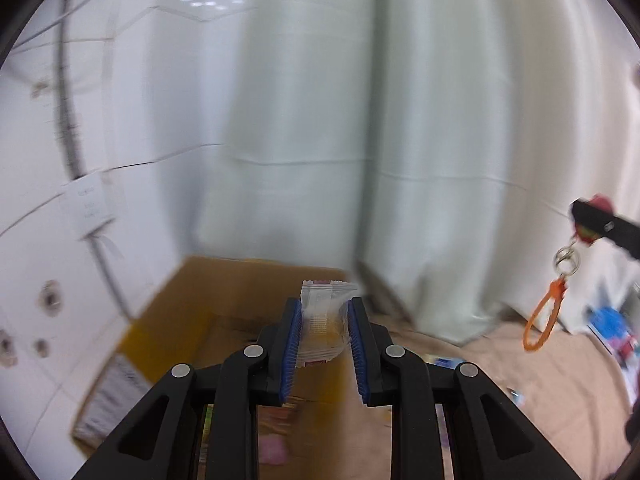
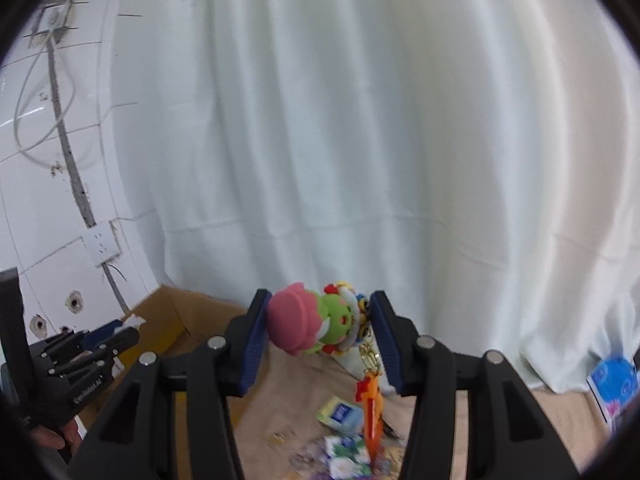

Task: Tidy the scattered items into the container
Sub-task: 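Carry the packet and toy with keychain into the box and release both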

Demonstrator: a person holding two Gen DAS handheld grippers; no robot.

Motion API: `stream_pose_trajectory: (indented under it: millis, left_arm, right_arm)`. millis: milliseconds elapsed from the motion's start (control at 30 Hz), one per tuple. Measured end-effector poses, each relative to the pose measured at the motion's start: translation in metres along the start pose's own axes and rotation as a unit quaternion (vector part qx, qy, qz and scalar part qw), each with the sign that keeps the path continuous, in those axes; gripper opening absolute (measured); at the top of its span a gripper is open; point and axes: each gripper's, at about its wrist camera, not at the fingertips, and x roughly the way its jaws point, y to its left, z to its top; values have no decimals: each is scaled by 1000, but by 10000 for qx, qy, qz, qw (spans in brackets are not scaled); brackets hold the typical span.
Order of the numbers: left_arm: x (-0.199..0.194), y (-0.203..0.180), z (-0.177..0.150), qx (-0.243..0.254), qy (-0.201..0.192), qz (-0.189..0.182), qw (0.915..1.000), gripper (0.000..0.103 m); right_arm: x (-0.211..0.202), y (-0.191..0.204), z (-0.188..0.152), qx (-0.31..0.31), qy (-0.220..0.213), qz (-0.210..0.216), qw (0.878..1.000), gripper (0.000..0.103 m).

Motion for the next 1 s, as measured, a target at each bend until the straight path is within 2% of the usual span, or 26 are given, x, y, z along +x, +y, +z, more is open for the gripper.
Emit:
stream_pose_trajectory:
  millis: [167,267,467,700,900,1000]
  left_arm:
    - [5,51,-3,-225,112,452,9987,25]
    - [9,69,-6,-133,214,750,9969,25]
    - [21,100,-18,-264,448,905,9945,25]
    - [39,123,-38,-499,649,822,9932,25]
    - [49,136,-54,-681,823,704,9918,25]
    - [53,138,-59,-687,876,676,9915,25]
  right_arm:
    - [20,49,22,-90,-193,437,9988,54]
    - [34,79,32,-118,-219,769,9967,54]
    - [56,144,33,-414,-175,1237,9913,54]
    - [85,182,1,-470,312,1479,9874,54]
    - [114,181,-41,-378,990,1590,9816,54]
    - [122,177,-55,-292,1155,1515,9813,55]
